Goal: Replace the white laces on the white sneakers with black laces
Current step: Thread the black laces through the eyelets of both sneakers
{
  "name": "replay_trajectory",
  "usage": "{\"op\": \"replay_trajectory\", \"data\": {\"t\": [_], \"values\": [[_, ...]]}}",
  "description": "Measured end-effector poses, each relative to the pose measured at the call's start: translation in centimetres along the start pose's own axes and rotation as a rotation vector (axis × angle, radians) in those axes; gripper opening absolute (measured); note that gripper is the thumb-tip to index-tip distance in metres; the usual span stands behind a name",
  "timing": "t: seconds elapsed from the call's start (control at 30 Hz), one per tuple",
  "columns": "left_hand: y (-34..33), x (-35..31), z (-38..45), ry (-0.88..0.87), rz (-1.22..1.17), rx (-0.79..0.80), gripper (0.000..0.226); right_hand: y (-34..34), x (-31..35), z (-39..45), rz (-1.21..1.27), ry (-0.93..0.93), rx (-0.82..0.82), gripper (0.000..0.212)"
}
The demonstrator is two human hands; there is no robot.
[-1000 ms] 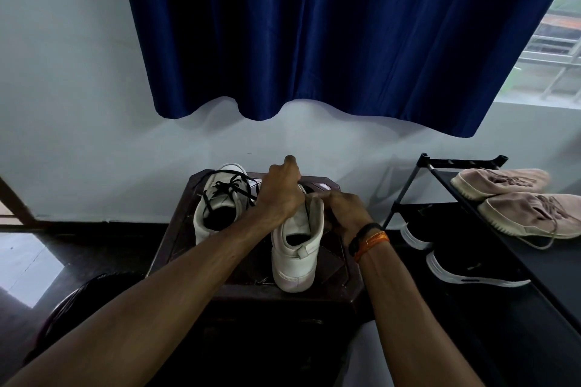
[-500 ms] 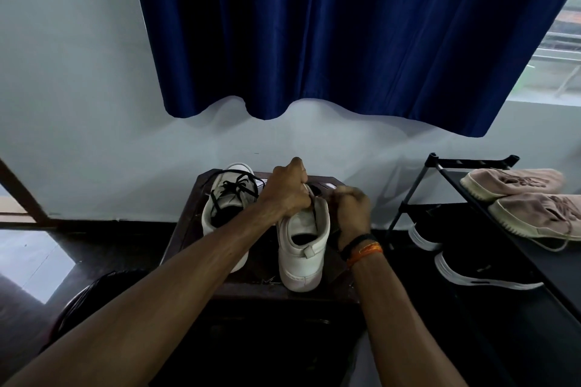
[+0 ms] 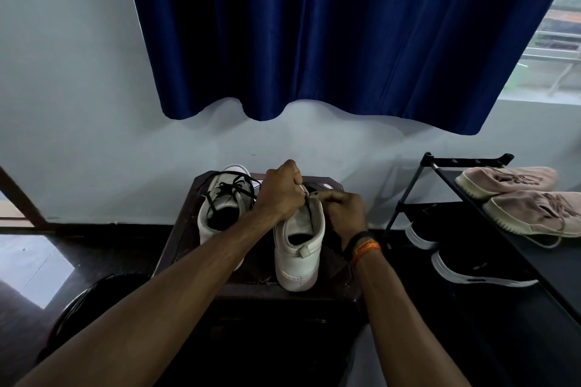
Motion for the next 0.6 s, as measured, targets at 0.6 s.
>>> {"op": "replay_trajectory", "data": {"t": [0.6], "values": [[0.7,-0.3,-0.9,0.01,0.082,0.06,0.044,5.1,-0.8,0.4,0.638,0.013,-0.27,0.03]]}}
Point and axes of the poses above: each hand's wrist, its own z-axis towards the middle knuckle, its own y-axis out of the back of the hand, x = y × z, the point moved 9 cm from there along z, towards the middle knuckle, and after that the axes turned 9 degrees about z, right-handed, at the moved point
